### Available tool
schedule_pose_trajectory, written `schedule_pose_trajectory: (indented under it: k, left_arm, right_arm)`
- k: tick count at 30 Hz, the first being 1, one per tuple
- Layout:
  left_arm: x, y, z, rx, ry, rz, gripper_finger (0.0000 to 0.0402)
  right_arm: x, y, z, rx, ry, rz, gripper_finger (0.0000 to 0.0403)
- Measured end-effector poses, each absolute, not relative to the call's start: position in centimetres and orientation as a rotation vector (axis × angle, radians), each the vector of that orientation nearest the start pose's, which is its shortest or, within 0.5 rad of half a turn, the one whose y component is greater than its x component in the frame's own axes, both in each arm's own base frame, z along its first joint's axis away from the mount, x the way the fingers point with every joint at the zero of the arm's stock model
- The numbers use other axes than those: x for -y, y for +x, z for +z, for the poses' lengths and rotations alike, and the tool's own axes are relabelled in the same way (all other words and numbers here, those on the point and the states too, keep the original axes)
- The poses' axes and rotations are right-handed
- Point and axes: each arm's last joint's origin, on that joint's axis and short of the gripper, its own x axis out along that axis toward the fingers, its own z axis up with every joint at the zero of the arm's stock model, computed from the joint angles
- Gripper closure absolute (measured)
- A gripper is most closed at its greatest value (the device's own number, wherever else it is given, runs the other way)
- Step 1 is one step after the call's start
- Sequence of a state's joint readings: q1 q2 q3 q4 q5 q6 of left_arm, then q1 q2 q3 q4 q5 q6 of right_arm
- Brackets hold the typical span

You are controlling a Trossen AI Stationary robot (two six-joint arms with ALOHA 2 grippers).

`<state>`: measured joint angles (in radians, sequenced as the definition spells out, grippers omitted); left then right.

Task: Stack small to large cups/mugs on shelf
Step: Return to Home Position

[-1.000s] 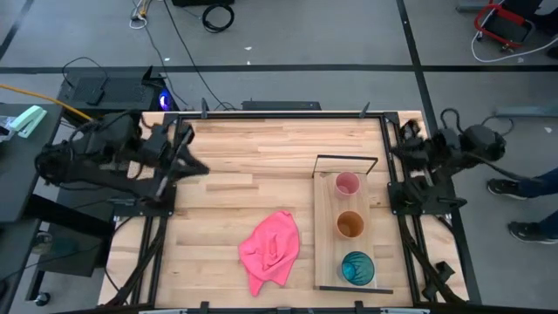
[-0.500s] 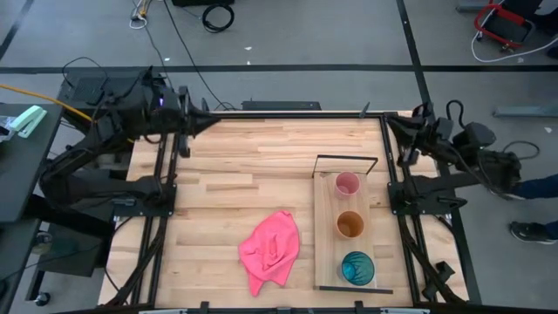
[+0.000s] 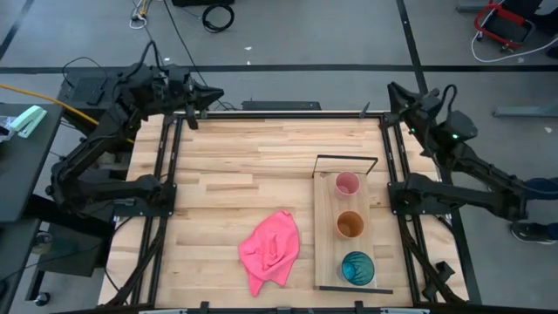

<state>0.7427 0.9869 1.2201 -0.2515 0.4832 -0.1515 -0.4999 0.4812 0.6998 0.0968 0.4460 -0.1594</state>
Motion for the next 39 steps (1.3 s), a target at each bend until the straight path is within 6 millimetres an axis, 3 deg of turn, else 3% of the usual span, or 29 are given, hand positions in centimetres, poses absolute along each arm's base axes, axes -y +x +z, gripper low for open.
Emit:
schedule_pose_trajectory:
  k: [7,10,13,20,24,28,32,35,39]
  left_arm:
    - [-12.2,15.3,43.6,0.002,-0.129,0.259,0.0373]
    - [-12.2,15.3,43.9,0.027,-0.132,0.258,0.0368]
    - [-12.1,15.2,44.2,0.055,-0.123,0.255,0.0363]
    - [-12.2,15.3,44.1,0.046,-0.125,0.256,0.0364]
    - [-12.2,15.3,44.1,0.045,-0.124,0.243,0.0370]
    - [-12.1,15.3,44.1,0.042,-0.098,0.238,0.0372]
    - [-12.1,15.3,44.1,0.042,-0.098,0.238,0.0366]
    - [-11.9,15.5,44.1,0.041,-0.098,0.223,0.0362]
    - [-11.6,15.8,44.1,0.037,-0.073,0.200,0.0363]
  right_arm:
    - [6.8,9.0,36.3,0.235,-0.076,-0.987,0.0347]
    - [6.2,8.0,37.9,0.331,-0.038,-0.950,0.0347]
    - [5.1,7.2,39.7,0.365,-0.064,-0.808,0.0347]
    - [2.9,4.1,42.7,0.197,-0.061,-0.721,0.0347]
    - [1.7,1.3,41.5,0.176,0.000,-0.809,0.0347]
    - [0.9,-0.4,39.3,0.382,0.051,-0.793,0.0347]
    - [1.1,0.0,35.9,0.505,0.041,-0.780,0.0347]
    - [1.3,0.4,35.1,0.599,-0.030,-0.798,0.0347]
    - [2.5,1.8,32.9,0.541,-0.014,-0.985,0.0347]
